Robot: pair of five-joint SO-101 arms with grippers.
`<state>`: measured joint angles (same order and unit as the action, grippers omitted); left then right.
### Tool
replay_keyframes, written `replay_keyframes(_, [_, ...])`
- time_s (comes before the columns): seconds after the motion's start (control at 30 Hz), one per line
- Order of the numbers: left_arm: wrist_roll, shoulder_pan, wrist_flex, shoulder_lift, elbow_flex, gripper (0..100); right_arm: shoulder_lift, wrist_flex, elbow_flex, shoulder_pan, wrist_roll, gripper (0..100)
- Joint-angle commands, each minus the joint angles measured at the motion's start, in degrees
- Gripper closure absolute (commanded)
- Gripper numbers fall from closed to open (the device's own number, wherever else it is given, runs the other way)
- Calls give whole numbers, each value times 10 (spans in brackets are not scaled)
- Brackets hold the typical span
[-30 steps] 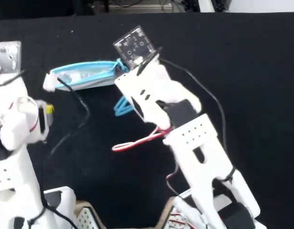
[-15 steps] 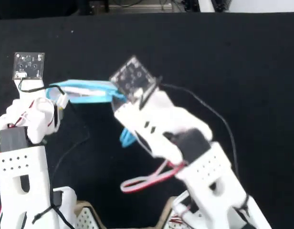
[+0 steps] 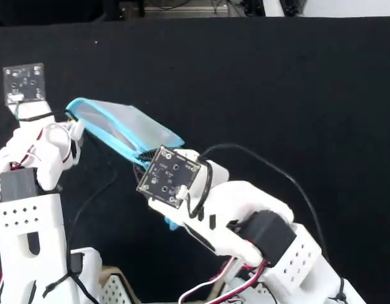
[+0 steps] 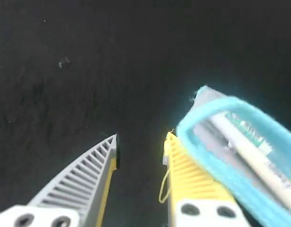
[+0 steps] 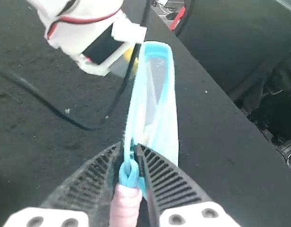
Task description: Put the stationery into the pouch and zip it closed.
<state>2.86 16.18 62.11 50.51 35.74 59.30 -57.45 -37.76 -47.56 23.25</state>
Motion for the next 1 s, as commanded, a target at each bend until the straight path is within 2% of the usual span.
replay_keyframes(0.0, [-24,-31,-23,11,-46,834,18,6,7,-4,5,988])
replay_keyframes(0.2, [-24,-101,-26,12,-22,834,19,18,7,44,5,988])
replay_keyframes(0.43, [-21,-105,122,12,-91,834,16,18,0,115,5,988])
replay_keyframes(0.67, [-20,-145,253,12,-146,830,16,18,-2,120,21,988])
replay_keyframes(0.8, [-19,-172,258,12,-145,830,15,24,-24,120,82,988])
replay_keyframes(0.97, [-19,-146,202,12,-124,831,15,87,-79,120,84,988])
